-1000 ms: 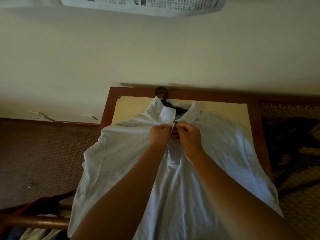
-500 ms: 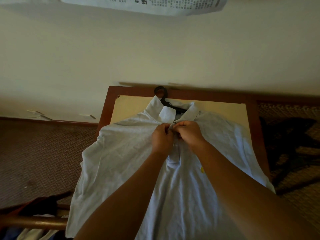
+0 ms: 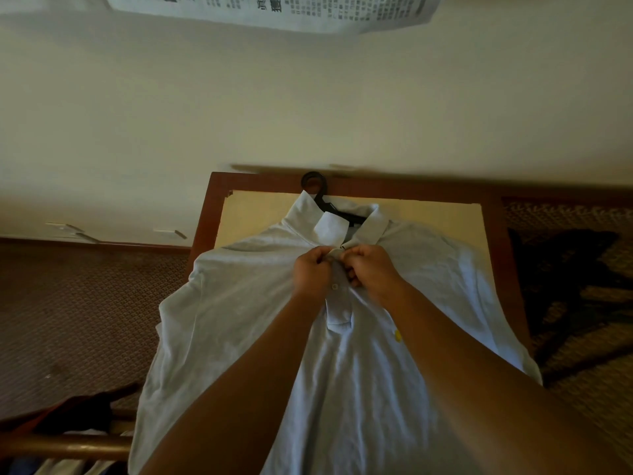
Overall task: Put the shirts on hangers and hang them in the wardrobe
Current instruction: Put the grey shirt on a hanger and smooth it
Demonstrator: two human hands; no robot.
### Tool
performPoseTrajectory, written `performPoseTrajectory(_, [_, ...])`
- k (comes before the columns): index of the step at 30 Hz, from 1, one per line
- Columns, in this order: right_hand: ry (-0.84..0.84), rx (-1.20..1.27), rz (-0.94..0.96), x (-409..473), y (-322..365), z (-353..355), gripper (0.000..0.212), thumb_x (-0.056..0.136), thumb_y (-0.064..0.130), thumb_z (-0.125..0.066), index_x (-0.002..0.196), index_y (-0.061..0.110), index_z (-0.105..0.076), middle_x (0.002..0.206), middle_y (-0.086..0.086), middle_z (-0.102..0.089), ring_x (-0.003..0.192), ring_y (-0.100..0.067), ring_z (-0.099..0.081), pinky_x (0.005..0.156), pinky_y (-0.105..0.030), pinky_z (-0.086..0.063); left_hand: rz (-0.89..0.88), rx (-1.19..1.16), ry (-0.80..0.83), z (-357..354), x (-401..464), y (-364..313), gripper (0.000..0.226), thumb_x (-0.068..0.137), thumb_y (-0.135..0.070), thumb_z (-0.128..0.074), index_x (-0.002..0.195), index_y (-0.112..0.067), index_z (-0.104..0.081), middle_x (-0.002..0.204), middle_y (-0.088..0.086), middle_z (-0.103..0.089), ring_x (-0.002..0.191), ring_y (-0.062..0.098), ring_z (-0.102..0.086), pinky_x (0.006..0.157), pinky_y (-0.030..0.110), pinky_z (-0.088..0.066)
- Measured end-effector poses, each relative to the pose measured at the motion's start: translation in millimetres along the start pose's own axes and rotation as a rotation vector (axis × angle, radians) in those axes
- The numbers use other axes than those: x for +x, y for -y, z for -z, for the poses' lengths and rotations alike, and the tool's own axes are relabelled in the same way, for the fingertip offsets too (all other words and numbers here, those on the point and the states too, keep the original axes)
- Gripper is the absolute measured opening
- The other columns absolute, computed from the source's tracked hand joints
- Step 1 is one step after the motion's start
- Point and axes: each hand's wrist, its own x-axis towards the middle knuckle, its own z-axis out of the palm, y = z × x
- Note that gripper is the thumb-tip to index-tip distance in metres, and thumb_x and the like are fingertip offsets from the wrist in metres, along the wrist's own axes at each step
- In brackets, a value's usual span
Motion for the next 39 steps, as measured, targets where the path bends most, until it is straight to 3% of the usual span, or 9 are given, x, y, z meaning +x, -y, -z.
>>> performPoseTrajectory(6, [0.052,-0.045,-0.003,10.8,-3.8,7.5,0.024,0.093,0.01,-0.052,0.071,0.008,-0.06,0.059,-0.007,-0.049,0.051,-0.016,-0.044,0.047,-0.027,-0.039,-0.013,0.154,0.043,3.2,7.9,1.7,0.031,0.087,0.007,-0.042,0.098,-0.006,-0.068,0.093,0.011,-0.068,0.09,0.024,-0.063,0.081,0.035,-0.056])
performPoseTrajectory(12, [0.031,-0.117,0.119,12.6,-10.7,10.1,0.021,0.095,0.008,-0.054,0.075,0.005,-0.06,0.058,-0.004,-0.049,0.05,-0.012,-0.044,0.049,-0.025,-0.04,-0.008,0.22,0.002,-1.1,6.6,4.1,0.013,0.093,-0.018,-0.055,0.097,-0.011,-0.066,0.088,0.004,-0.065,0.085,0.019,-0.062,0.078,0.033,-0.053])
performPoseTrajectory(17, [-0.001,-0.183,0.193,14.5,-17.0,7.7,0.022,0.093,0.005,-0.052,0.072,0.01,-0.056,0.063,-0.002,-0.049,0.058,-0.012,-0.044,0.056,-0.023,-0.038,-0.08,0.377,-0.042,-3.2,11.9,6.3,0.018,0.095,-0.02,-0.054,0.091,-0.007,-0.064,0.082,0.005,-0.062,0.079,0.021,-0.058,0.071,0.03,-0.048])
performPoseTrajectory(20, [-0.03,-0.231,0.23,17.1,-21.6,6.5,0.017,0.093,0.005,-0.052,0.077,0.008,-0.057,0.069,-0.002,-0.052,0.066,-0.013,-0.048,0.061,-0.022,-0.04,-0.159,0.528,-0.056,-6.2,10.0,9.5,0.015,0.095,-0.024,-0.052,0.094,-0.01,-0.058,0.09,0.003,-0.056,0.081,0.017,-0.053,0.065,0.024,-0.043])
performPoseTrajectory(23, [-0.159,-0.333,0.293,17.7,-27.2,7.3,0.012,0.092,0.003,-0.052,0.084,-0.001,-0.06,0.074,-0.008,-0.056,0.07,-0.016,-0.049,0.059,-0.014,-0.038,-0.261,0.672,0.009,-3.0,8.1,15.8,0.018,0.093,-0.027,-0.053,0.101,-0.011,-0.054,0.1,0.003,-0.051,0.091,0.017,-0.05,0.077,0.03,-0.045])
performPoseTrajectory(26, [-0.297,-0.432,0.35,17.7,-25.0,17.9,0.012,0.092,0.005,-0.054,0.086,-0.001,-0.062,0.077,-0.008,-0.06,0.07,-0.016,-0.051,0.055,-0.007,-0.037,-0.248,0.585,0.005,2.5,8.8,15.0,0.013,0.091,-0.023,-0.055,0.099,-0.013,-0.054,0.097,0.0,-0.052,0.088,0.016,-0.052,0.074,0.027,-0.045])
performPoseTrajectory(33, [-0.485,-0.567,0.554,37.7,13.0,45.0,0.016,0.092,0.004,-0.049,0.084,-0.004,-0.06,0.085,-0.019,-0.06,0.08,-0.031,-0.056,0.065,-0.03,-0.037,-0.219,0.45,-0.161,13.6,26.2,-12.1,0.019,0.094,-0.01,-0.048,0.109,-0.014,-0.058,0.109,0.003,-0.058,0.088,0.012,-0.056,0.072,0.02,-0.045])
performPoseTrajectory(35, [-0.501,-0.688,0.558,46.6,27.5,46.8,0.02,0.092,0.011,-0.047,0.096,-0.002,-0.062,0.102,-0.02,-0.059,0.098,-0.038,-0.055,0.075,-0.038,-0.041,-0.286,0.518,-0.14,10.6,35.2,-21.7,0.023,0.095,-0.012,-0.048,0.115,-0.016,-0.058,0.121,0.003,-0.053,0.094,0.013,-0.057,0.075,0.021,-0.045])
performPoseTrajectory(39, [-0.405,-0.995,0.336,59.6,45.7,47.6,0.033,0.096,0.026,-0.051,0.127,0.013,-0.054,0.133,-0.015,-0.045,0.125,-0.035,-0.041,0.096,-0.047,-0.038,-0.348,0.682,-0.101,0.2,57.1,-40.3,0.034,0.097,-0.023,-0.048,0.131,-0.02,-0.052,0.136,0.007,-0.043,0.117,0.024,-0.052,0.091,0.031,-0.045])
